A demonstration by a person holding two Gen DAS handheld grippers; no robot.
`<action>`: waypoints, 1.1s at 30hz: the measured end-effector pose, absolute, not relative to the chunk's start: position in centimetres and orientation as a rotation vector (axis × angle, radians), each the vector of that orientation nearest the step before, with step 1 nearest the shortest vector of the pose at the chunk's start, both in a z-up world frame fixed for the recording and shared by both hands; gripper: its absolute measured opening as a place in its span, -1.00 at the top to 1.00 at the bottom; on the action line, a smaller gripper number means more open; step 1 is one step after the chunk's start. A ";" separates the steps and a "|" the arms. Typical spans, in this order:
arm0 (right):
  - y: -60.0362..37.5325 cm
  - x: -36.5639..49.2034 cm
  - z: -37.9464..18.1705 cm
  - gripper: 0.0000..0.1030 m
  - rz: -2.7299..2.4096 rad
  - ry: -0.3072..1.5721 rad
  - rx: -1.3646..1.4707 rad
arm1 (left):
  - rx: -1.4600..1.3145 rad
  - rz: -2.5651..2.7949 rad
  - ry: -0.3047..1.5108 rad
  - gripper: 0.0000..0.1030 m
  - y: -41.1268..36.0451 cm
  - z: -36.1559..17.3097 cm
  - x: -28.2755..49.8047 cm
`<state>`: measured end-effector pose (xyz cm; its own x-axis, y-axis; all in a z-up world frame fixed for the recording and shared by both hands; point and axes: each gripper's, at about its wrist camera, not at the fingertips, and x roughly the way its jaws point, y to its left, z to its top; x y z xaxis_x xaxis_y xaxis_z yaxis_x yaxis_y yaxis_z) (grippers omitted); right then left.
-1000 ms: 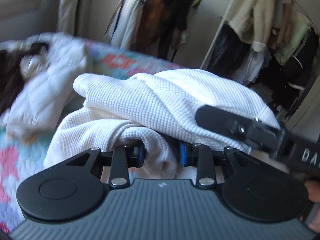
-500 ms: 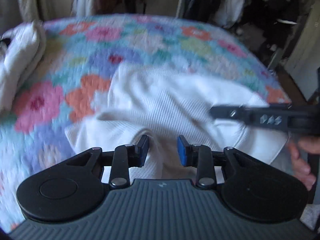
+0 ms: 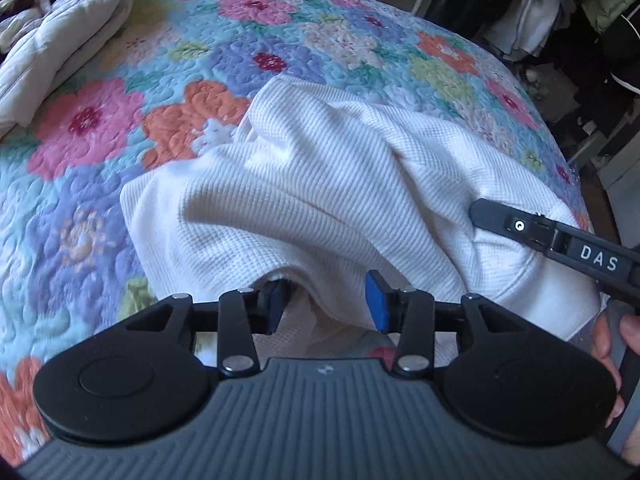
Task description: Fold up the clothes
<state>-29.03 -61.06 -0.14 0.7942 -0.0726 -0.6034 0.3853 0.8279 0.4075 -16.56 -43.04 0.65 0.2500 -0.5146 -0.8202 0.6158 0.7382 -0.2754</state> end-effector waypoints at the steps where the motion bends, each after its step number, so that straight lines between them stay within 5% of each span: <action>1: -60.9 -29.0 -0.4 0.40 -0.254 0.599 0.540 | 0.096 -0.707 1.102 0.19 -43.8 0.7 -16.3; 9: -60.5 -30.6 -1.1 0.38 -0.207 0.606 0.460 | 0.256 -0.725 0.997 0.04 -49.0 4.8 -18.2; 15: -60.1 -32.0 -0.1 0.12 -0.285 0.649 0.371 | 0.285 -0.795 1.007 -0.06 -46.3 3.7 -17.1; 19: -59.3 -32.3 0.1 -0.07 -0.381 0.686 0.272 | 0.212 -0.858 1.014 -0.11 -43.0 1.5 -15.1; 24: -59.1 -32.8 0.2 -0.10 -0.552 0.681 0.161 | 0.115 -0.955 0.961 -0.12 -41.4 -0.2 -13.3; 30: -55.9 -33.8 1.6 -0.09 -0.470 0.538 0.125 | -0.160 -1.009 0.983 -0.58 -39.3 -2.7 -11.3; 33: -53.6 -33.1 1.6 -0.16 -0.414 0.541 0.056 | -0.200 -1.043 1.002 -0.50 -38.5 -4.0 -10.7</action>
<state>-33.05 -53.55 1.64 0.7768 -0.3677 -0.5113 0.3966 0.9163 -0.0563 -10.71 -38.46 -3.96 0.1273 -0.7934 -0.5952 0.6260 0.5298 -0.5723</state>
